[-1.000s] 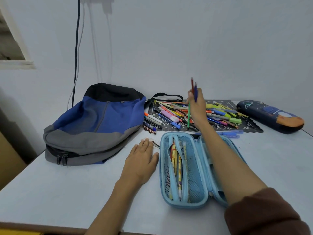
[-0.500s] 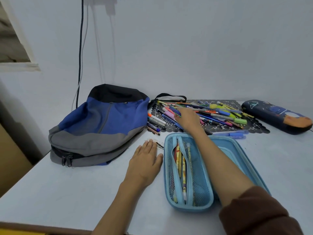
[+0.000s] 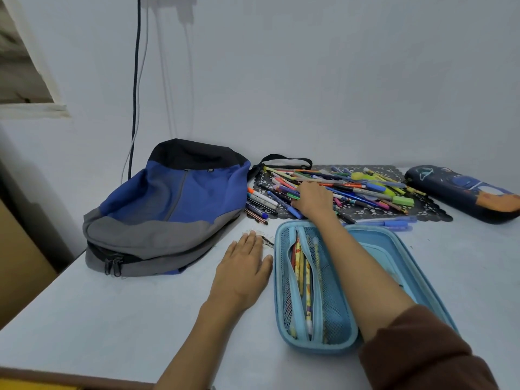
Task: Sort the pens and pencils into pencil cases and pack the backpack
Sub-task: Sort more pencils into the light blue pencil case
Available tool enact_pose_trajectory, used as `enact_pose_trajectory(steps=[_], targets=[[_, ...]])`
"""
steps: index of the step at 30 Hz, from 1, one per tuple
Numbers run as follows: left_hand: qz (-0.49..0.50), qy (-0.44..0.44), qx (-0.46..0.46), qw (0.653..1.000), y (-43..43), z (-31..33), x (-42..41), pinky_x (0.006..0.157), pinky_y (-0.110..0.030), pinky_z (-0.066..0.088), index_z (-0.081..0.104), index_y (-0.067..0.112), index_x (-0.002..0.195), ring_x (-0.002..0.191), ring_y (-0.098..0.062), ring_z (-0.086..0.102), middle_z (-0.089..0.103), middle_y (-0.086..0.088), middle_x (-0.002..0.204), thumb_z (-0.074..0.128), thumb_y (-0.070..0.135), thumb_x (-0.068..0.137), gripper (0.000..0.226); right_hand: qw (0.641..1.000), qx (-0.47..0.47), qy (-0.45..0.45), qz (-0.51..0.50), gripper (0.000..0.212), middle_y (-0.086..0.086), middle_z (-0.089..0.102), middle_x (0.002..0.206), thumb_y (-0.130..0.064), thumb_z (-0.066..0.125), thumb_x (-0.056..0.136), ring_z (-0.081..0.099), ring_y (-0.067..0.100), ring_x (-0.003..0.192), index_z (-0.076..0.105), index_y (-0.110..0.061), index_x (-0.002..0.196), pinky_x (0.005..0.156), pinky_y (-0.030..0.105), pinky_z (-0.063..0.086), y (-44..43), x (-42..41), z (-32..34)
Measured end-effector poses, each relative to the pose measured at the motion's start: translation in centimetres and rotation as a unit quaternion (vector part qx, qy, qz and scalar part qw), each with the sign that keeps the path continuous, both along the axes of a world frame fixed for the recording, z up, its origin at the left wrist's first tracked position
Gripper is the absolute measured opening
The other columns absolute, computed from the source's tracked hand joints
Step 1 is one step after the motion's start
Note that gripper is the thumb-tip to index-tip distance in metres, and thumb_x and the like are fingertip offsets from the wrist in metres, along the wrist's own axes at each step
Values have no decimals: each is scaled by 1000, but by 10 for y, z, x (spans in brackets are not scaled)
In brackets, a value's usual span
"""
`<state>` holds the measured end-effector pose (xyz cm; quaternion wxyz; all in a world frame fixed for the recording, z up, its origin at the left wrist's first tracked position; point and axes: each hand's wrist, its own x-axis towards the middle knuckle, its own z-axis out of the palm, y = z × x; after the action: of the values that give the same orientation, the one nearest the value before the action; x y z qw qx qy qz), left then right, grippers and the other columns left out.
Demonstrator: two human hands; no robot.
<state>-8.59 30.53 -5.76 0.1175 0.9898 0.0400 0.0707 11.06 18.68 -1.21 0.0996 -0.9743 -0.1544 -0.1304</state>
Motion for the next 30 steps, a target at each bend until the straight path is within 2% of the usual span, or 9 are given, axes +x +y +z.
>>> enact_pose_trajectory(steps=[4, 6, 11, 17, 20, 23, 26, 28, 30], targets=[[2, 1, -4, 1000, 0, 0, -1, 122, -29, 0, 12, 17, 156, 150, -9, 1, 7, 0, 163, 20, 41, 104, 58, 985, 172, 18, 15, 20, 2, 54, 80, -31, 63, 88, 52, 24, 74, 53, -13, 84, 63, 30, 36, -5, 2, 6], [3, -1, -7, 1000, 0, 0, -2, 121, -28, 0, 12, 17, 156, 150, -9, 2, 7, 0, 163, 20, 41, 104, 58, 945, 323, 49, 32, 18, -1, 54, 78, -30, 64, 88, 50, 18, 69, 56, -15, 92, 60, 30, 36, -8, 4, 13], [3, -6, -7, 1000, 0, -1, -1, 121, -28, 0, 12, 17, 156, 150, -10, 2, 7, 0, 163, 20, 41, 104, 58, 733, 663, 106, 107, 5, 0, 58, 79, -14, 55, 93, 37, 7, 45, 52, -18, 92, 38, 17, 30, -21, -6, 54], [2, -20, -26, 999, 2, -2, 0, 121, -30, 4, 16, 17, 155, 150, -11, 7, 11, -1, 163, 24, 42, 104, 58, 577, 795, 105, 154, 8, -3, 50, 64, -17, 50, 99, 44, 10, 55, 55, -14, 94, 50, 23, 41, -41, -24, 103], [21, -69, -253, 965, -2, 10, -7, 112, -32, 33, 41, 19, 144, 137, -14, 38, 39, -1, 153, 38, 41, 100, 49, 482, 829, 149, 241, 9, -1, 47, 65, -20, 47, 102, 48, 13, 50, 46, -15, 94, 52, 27, 50, -49, -53, 123], [94, -144, -618, 767, -20, 47, -18, 84, -15, 43, 61, 25, 120, 109, -2, 56, 63, 10, 122, 49, 29, 100, 24, 474, 812, 170, 294, 16, -2, 39, 65, -27, 46, 102, 33, 8, 41, 40, -18, 90, 39, 20, 32, -50, -91, 137], [27, -104, -866, 489, -45, 73, -23, 110, -33, 38, 64, 6, 116, 124, -20, 56, 66, -8, 124, 42, 25, 99, 34, 494, 785, 172, 332, 17, -2, 34, 65, -22, 45, 102, 29, 7, 42, 41, -15, 87, 38, 20, 26, -42, -132, 138], [0, -44, -946, 321, -64, 85, -26, 111, -42, 36, 63, -2, 111, 123, -30, 55, 65, -16, 122, 43, 25, 97, 37, 535, 755, 170, 339, 16, -1, 36, 64, -18, 47, 101, 30, 8, 42, 41, -12, 88, 38, 21, 26, -34, -156, 131], [-5, -3, -974, 227, -79, 91, -28, 105, -44, 42, 63, -2, 108, 118, -31, 58, 64, -18, 120, 44, 24, 97, 33, 578, 728, 175, 326, 14, 0, 39, 63, -18, 51, 100, 31, 11, 42, 41, -11, 93, 38, 24, 26, -27, -176, 116]])
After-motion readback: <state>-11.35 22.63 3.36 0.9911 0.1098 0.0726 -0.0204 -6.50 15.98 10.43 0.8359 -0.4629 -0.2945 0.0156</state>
